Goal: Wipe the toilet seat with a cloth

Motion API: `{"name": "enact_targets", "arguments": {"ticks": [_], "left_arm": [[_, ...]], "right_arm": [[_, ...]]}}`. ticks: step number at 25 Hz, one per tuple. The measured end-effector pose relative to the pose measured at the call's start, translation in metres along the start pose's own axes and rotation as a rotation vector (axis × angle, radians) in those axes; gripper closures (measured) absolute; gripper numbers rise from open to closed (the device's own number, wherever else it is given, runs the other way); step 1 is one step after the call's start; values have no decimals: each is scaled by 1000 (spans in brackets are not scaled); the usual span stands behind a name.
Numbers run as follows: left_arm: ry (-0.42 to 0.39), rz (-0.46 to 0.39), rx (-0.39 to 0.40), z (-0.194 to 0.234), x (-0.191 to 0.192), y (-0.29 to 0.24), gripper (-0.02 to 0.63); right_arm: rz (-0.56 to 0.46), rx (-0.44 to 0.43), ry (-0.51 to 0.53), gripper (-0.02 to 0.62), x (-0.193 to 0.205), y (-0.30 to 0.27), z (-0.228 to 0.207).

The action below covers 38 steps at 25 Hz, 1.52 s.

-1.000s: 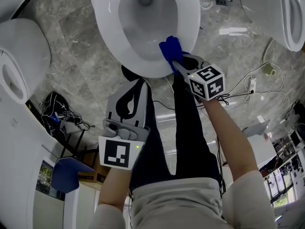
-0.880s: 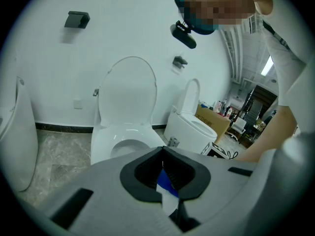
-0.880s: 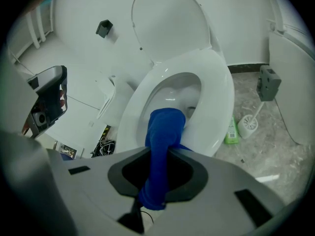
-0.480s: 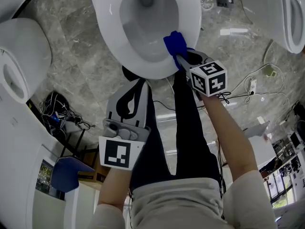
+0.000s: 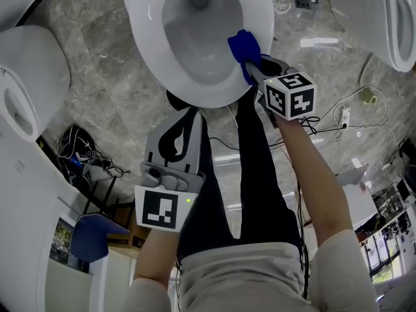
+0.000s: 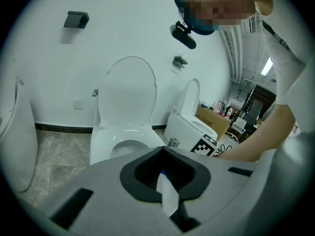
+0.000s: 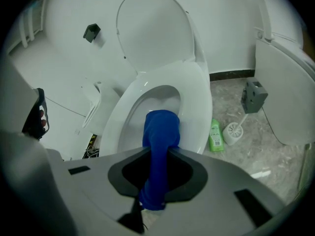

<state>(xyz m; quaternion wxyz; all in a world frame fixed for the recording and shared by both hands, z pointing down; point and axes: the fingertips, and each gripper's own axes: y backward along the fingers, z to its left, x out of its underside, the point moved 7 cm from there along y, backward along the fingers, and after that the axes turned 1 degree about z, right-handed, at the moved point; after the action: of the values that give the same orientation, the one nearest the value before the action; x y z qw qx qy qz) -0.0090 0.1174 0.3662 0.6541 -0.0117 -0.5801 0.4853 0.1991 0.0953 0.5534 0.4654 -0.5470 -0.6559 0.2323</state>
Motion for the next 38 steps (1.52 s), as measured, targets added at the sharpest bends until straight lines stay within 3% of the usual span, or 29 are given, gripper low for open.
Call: {"name": "enact_targets", "arguments": {"ticks": [18, 38], "left_arm": [[20, 2, -1, 4, 3, -6, 598], [27, 11, 7, 5, 7, -10, 598]], "right_arm": [[-82, 51, -82, 531, -37, -4, -25], [-135, 98, -89, 531, -66, -7, -40]]}}
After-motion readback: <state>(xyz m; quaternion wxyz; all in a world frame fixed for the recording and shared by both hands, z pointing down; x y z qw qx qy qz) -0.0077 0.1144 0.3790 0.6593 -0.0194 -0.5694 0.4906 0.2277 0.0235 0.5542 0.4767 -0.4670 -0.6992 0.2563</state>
